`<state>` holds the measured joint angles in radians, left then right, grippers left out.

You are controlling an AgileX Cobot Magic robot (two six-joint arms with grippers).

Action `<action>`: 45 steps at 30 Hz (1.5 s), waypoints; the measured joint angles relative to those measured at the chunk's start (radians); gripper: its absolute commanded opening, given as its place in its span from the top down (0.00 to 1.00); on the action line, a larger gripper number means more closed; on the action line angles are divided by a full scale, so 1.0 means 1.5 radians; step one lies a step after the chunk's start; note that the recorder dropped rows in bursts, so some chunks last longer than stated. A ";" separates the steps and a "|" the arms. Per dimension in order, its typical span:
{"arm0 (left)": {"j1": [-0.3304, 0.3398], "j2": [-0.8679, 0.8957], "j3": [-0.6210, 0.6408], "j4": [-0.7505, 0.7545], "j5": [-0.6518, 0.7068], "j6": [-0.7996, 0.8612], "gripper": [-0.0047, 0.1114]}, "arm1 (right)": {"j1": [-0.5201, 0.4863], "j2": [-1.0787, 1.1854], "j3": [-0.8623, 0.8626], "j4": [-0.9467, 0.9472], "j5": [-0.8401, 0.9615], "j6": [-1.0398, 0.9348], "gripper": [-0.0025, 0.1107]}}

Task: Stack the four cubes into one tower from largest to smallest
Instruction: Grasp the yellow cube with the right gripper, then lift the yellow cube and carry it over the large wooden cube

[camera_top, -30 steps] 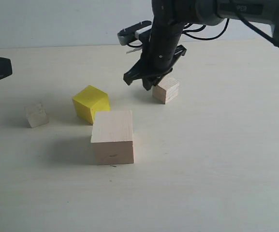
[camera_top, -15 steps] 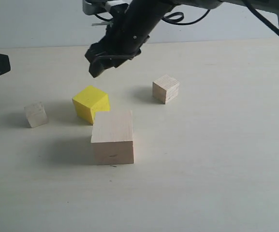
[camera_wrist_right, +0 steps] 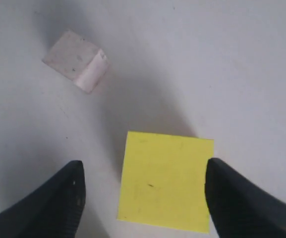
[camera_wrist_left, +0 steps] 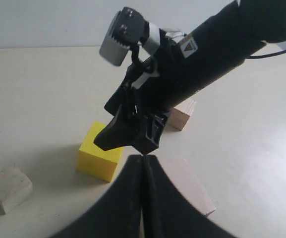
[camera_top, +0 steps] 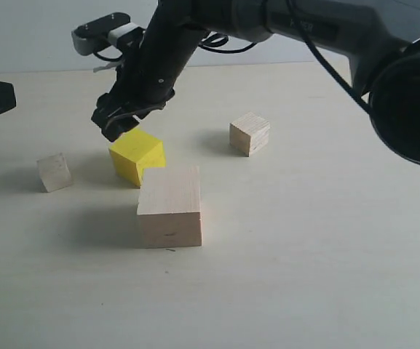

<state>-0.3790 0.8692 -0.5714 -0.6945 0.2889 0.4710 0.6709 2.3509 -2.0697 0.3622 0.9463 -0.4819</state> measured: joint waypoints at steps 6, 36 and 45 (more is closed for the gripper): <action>0.000 0.000 0.000 0.000 0.001 0.000 0.96 | 0.007 0.019 -0.001 -0.036 -0.007 0.000 0.39; 0.000 0.000 0.000 0.001 0.010 0.000 0.96 | 0.009 0.070 -0.001 -0.065 -0.022 0.025 0.98; 0.000 0.000 0.000 0.001 0.011 0.000 0.96 | 0.009 -0.017 -0.001 -0.135 0.021 0.028 0.98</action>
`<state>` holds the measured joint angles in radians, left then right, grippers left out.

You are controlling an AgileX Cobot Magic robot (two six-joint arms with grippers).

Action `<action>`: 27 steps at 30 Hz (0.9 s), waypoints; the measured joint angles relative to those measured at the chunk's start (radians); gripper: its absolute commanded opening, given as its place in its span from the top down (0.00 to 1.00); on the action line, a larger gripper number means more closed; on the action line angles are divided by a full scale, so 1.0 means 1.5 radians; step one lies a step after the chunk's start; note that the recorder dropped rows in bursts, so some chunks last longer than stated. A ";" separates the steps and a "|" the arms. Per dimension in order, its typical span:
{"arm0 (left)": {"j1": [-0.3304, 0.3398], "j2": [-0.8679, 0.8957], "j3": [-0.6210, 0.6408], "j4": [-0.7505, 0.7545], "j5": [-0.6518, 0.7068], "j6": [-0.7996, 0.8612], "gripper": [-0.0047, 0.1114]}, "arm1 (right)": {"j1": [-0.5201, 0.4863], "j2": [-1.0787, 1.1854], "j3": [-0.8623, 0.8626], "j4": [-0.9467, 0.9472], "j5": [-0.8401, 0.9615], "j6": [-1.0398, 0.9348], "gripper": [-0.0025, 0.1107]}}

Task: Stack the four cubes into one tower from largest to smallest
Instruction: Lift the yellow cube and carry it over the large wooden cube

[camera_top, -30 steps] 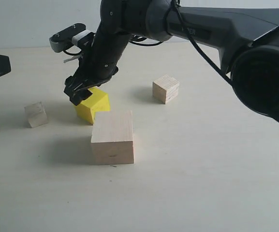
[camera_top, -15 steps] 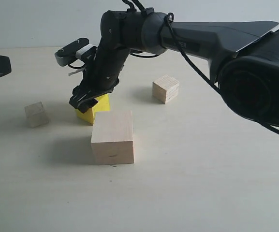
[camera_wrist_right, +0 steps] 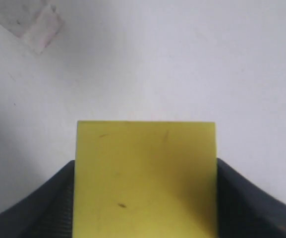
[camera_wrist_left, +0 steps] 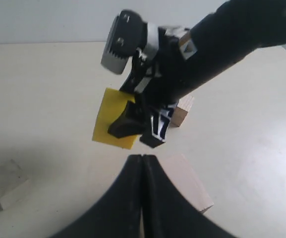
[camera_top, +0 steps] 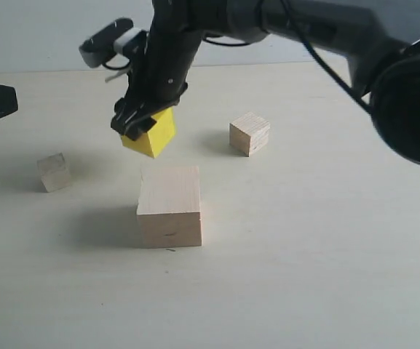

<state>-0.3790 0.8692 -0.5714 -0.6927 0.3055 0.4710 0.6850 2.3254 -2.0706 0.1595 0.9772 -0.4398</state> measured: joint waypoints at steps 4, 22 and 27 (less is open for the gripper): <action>0.000 0.000 0.000 0.000 0.000 0.000 0.96 | 0.000 -0.060 0.000 -0.001 0.017 -0.032 0.98; 0.000 0.000 0.000 0.001 0.010 0.000 0.96 | -0.076 -0.182 0.010 0.122 0.162 -0.202 0.98; 0.000 0.000 0.000 0.001 0.010 0.000 0.96 | -0.076 -0.253 0.084 0.139 0.162 -0.231 0.98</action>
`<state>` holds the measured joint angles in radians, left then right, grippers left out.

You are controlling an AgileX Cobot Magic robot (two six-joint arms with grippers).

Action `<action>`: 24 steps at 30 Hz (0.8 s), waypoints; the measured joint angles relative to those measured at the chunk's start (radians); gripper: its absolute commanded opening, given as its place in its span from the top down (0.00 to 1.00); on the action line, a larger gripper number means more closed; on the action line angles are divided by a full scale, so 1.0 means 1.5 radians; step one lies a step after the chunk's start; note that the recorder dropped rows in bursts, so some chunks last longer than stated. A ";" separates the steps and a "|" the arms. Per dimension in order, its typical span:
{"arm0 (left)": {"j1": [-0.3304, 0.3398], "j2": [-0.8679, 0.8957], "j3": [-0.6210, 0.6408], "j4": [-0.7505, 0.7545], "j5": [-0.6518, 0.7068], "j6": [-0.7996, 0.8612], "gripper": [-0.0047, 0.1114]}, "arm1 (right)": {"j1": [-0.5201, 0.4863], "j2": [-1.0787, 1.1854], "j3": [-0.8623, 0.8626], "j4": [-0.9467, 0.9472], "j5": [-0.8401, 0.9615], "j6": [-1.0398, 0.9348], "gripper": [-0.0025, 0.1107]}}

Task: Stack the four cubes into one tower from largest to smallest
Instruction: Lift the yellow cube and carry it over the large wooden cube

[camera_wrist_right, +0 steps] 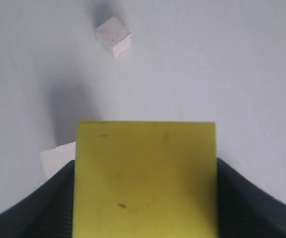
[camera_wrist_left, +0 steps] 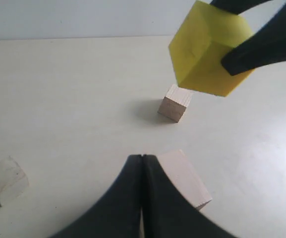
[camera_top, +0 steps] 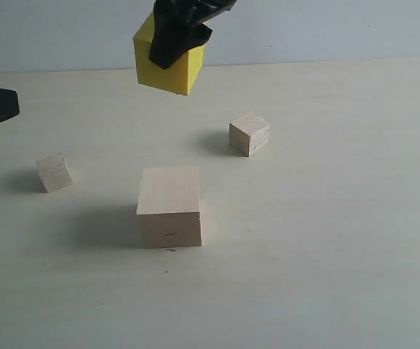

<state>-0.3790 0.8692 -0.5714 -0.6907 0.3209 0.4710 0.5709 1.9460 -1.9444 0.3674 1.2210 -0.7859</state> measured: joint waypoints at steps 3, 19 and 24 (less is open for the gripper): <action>0.000 0.000 0.000 0.001 0.000 0.000 0.96 | -0.001 -0.039 0.077 0.003 -0.002 -0.012 0.98; 0.000 0.000 0.000 0.001 0.000 0.000 0.96 | -0.005 -0.058 0.265 0.108 -0.049 -0.277 0.98; 0.000 0.000 0.000 0.001 0.000 0.000 0.96 | -0.005 -0.036 0.265 0.109 -0.053 -0.310 0.98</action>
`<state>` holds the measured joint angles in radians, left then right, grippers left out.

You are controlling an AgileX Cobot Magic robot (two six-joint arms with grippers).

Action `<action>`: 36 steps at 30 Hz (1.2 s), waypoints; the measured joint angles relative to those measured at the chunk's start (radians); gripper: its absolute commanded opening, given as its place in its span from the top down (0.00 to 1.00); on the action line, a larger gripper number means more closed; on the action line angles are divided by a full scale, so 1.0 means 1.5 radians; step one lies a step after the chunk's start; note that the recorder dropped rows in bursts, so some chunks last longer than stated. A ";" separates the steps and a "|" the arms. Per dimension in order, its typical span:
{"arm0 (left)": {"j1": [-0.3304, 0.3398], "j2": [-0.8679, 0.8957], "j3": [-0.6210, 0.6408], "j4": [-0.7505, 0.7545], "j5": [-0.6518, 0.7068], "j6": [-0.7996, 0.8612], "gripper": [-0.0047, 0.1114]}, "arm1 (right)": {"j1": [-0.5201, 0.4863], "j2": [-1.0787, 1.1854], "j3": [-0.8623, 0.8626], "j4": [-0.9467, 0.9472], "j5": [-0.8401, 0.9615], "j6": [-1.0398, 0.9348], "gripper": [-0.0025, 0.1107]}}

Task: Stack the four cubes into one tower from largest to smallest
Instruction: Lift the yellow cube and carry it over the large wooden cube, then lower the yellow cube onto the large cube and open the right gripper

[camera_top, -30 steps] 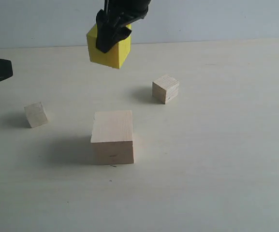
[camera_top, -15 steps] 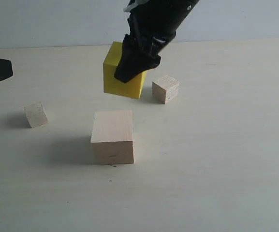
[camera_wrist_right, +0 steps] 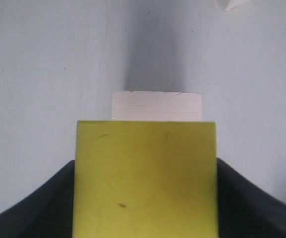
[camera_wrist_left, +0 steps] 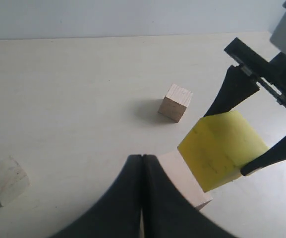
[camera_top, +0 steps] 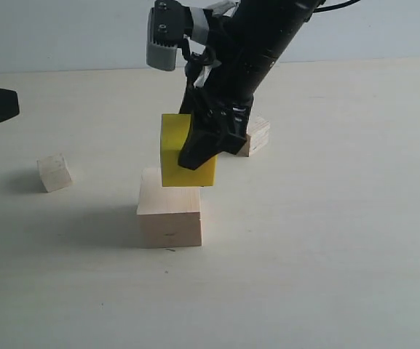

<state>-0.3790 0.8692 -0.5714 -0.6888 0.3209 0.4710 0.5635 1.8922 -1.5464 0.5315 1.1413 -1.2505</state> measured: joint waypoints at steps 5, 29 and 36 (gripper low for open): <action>0.000 0.000 0.000 0.000 0.000 0.000 0.96 | 0.000 0.016 0.001 0.027 -0.017 -0.030 0.98; 0.000 0.000 0.000 0.001 0.000 0.000 0.96 | 0.045 0.077 -0.075 -0.057 -0.001 0.059 0.98; 0.000 0.000 0.000 0.001 0.000 0.000 0.96 | 0.045 0.096 -0.075 -0.049 0.005 0.059 0.98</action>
<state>-0.3790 0.8692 -0.5714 -0.6869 0.3209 0.4710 0.6316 2.0364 -1.6593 0.4577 1.1492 -1.1614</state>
